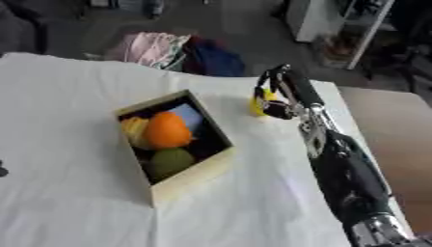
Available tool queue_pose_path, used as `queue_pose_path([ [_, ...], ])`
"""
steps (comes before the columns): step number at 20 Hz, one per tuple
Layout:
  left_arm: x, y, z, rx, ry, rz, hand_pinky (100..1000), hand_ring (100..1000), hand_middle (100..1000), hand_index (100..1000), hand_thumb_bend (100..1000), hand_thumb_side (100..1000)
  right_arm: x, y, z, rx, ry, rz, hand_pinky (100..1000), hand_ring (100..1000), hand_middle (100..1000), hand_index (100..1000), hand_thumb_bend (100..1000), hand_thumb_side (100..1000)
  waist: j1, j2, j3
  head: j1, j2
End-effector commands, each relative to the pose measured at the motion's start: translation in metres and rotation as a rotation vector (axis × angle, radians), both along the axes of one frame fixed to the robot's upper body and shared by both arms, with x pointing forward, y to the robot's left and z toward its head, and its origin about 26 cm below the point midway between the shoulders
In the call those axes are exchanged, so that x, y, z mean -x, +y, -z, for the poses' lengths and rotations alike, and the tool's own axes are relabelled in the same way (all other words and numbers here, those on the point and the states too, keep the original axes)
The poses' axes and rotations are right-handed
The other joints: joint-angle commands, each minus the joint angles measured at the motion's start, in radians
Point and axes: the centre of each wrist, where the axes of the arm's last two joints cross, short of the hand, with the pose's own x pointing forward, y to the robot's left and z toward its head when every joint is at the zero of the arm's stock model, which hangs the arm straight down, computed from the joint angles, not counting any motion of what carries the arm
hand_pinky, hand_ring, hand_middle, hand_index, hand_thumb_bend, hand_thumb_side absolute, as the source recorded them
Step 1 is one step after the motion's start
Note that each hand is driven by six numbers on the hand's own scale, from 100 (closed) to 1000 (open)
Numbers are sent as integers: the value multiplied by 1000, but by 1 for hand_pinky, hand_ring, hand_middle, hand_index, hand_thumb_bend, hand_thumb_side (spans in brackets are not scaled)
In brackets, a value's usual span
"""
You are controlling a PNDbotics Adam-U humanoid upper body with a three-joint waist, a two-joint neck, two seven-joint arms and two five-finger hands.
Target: Pick up objects on the table and place them in the box.
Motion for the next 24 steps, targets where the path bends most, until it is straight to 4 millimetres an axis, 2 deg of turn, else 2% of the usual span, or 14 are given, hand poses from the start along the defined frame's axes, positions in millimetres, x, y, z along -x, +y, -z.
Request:
queue_pose_path([
  [1,2,1,-7,0,-24,0,690,602,588,797,100,549,2,-8,-32,66,-32,-28,593,555,420,542,100,100,5,-16,-3,-3,-5],
  [2,2,1,-7,0,-24,0,690,602,587,797,100,548,2,-8,-29,105,15,-32,657,654,627,776,100,121,5,-16,-3,-4,-5],
  [4,2,1,-7,0,-25,1,691,602,587,797,100,547,1,-9,-19,175,151,-26,767,818,903,984,100,157,5,-16,-2,-5,-8],
  [6,2,2,-7,1,-26,-2,691,601,586,797,100,548,1,-12,-10,220,279,3,816,873,988,1000,100,258,6,-16,-2,-5,-11],
  [7,2,2,-7,0,-26,-2,691,601,586,797,100,548,1,-14,-7,230,320,28,826,885,1000,1000,100,284,5,-15,-2,-4,-13],
  [13,2,1,-7,-2,-27,-3,692,601,585,797,100,549,2,-22,13,252,423,164,835,894,988,1000,100,328,4,-10,-1,-3,-19],
  [15,2,1,-7,-2,-27,-3,692,601,585,797,100,549,2,-21,20,267,451,175,785,839,924,975,100,292,4,-7,-1,-2,-20],
  [16,2,1,-7,-2,-28,-2,692,601,585,797,100,549,2,-21,22,275,462,175,748,798,874,935,100,228,5,-6,-1,-2,-21],
  [21,2,1,-6,-1,-28,-5,692,601,586,797,100,550,2,-19,19,287,433,166,545,609,599,687,100,211,7,-5,-4,-1,-20],
  [24,2,1,-6,0,-27,-5,693,601,586,797,100,550,2,-19,13,265,362,168,425,524,446,494,100,173,8,-6,-6,-1,-19],
])
